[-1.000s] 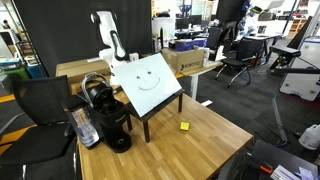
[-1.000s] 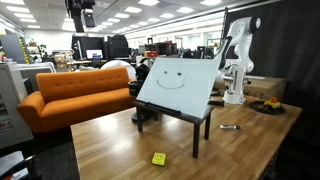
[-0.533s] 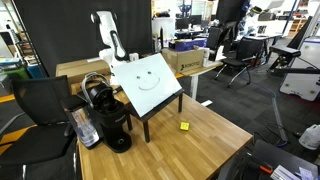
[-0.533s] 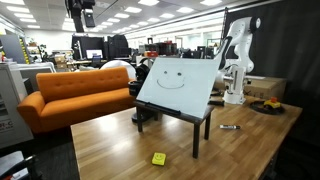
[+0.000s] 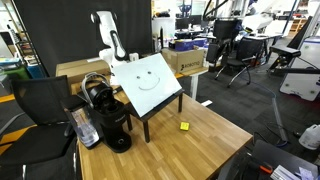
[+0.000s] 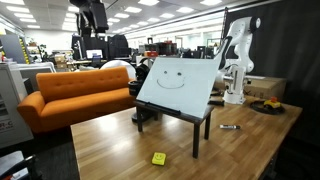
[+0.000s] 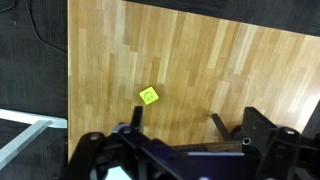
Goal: Erase the drawing on the board
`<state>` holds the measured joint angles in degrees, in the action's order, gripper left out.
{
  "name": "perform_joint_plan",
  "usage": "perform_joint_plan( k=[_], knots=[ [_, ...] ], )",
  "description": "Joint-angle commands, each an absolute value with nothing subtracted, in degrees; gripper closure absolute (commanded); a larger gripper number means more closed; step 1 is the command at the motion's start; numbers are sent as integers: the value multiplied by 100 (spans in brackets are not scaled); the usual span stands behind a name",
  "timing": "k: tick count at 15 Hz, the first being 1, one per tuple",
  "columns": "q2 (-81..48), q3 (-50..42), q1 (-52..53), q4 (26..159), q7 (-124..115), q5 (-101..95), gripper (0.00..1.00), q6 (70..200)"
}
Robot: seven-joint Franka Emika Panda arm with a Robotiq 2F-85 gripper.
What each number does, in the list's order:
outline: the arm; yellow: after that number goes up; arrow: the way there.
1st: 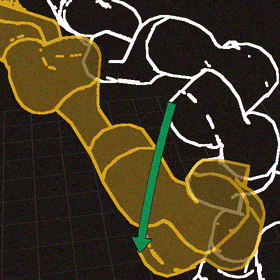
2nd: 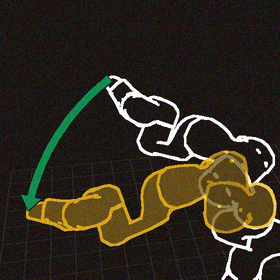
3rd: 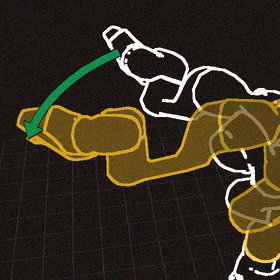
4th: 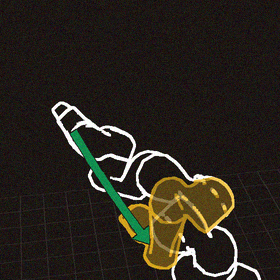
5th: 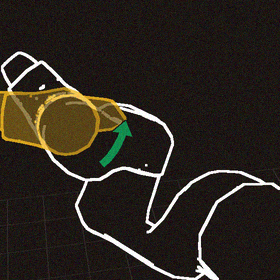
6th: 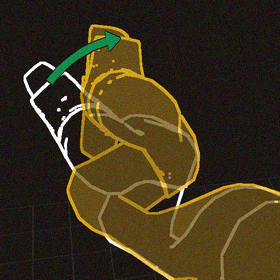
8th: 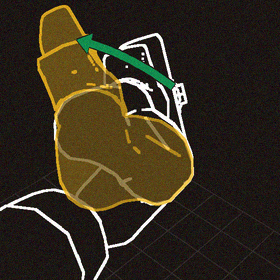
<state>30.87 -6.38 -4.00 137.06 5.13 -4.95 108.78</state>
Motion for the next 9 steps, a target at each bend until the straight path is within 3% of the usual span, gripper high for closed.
perform_joint_plan(
  k=[1,9],
  knots=[
    [2761,-828,-447,13733,971,-588,0,11258],
    [1584,-1396,-541,13606,2341,-667,0,12130]
  ],
)
